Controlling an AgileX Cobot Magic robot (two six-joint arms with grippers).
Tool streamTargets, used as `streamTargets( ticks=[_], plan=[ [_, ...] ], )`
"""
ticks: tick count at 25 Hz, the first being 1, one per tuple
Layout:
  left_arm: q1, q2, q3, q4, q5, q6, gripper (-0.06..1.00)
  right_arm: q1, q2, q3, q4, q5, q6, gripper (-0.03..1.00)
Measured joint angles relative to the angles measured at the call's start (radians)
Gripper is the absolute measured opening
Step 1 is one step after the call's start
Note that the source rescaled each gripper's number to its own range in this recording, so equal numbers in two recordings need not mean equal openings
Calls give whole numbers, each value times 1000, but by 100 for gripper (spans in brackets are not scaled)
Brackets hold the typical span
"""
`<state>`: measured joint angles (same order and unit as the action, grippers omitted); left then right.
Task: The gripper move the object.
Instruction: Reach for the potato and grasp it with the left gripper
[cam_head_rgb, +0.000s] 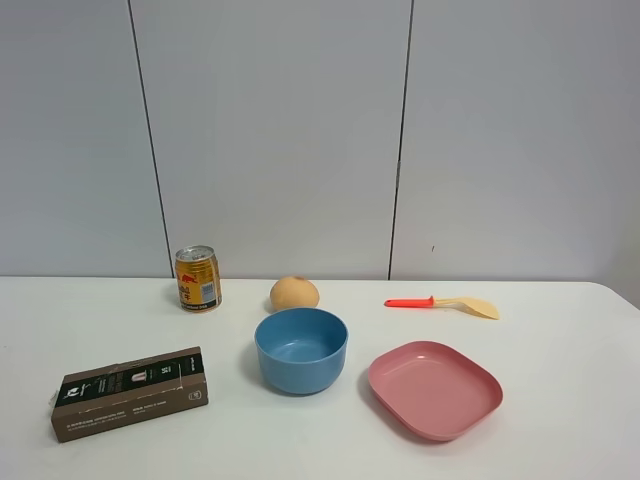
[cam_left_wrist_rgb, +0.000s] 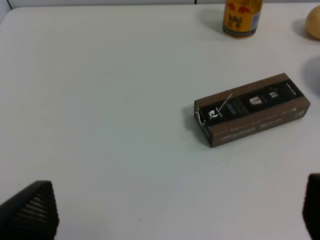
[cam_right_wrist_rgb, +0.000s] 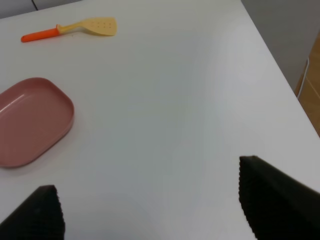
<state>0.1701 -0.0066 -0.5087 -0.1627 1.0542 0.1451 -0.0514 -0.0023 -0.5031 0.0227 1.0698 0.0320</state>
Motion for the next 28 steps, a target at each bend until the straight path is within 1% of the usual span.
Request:
streamTargets(
  ticks=[28],
  plan=[
    [0, 0, 0, 0, 0, 0, 100, 0, 0, 0, 0, 0, 0, 100]
  ],
)
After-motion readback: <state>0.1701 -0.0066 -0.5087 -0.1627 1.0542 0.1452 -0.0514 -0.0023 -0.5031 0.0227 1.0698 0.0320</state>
